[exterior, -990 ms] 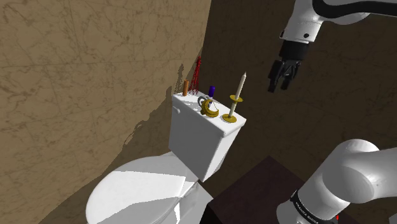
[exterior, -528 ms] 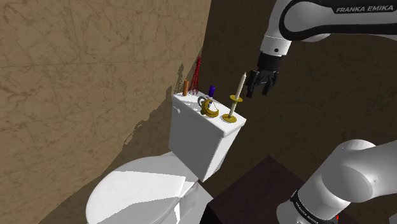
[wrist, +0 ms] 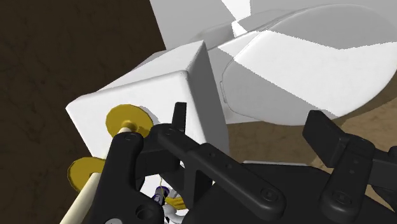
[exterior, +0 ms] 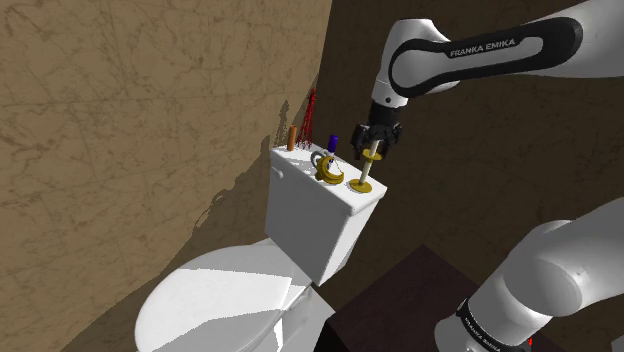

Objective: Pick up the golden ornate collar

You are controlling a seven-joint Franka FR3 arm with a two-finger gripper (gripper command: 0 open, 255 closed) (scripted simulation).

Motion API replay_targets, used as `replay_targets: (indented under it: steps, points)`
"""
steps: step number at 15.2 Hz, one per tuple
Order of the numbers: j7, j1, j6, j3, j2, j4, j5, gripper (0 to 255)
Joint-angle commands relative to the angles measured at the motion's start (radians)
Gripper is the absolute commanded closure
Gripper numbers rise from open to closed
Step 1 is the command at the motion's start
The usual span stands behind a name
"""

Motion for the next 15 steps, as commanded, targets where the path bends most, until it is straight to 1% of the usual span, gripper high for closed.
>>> replay_targets:
  steps: [1, 8, 15]
  points:
    - [0.037, -0.013, 0.060, 0.009, 0.075, 0.029, -0.022, 0]
    - [0.189, -0.046, 0.222, 0.031, 0.327, 0.151, -0.125, 0]
    - [0.342, -0.049, 0.310, 0.011, 0.583, 0.342, -0.248, 0]
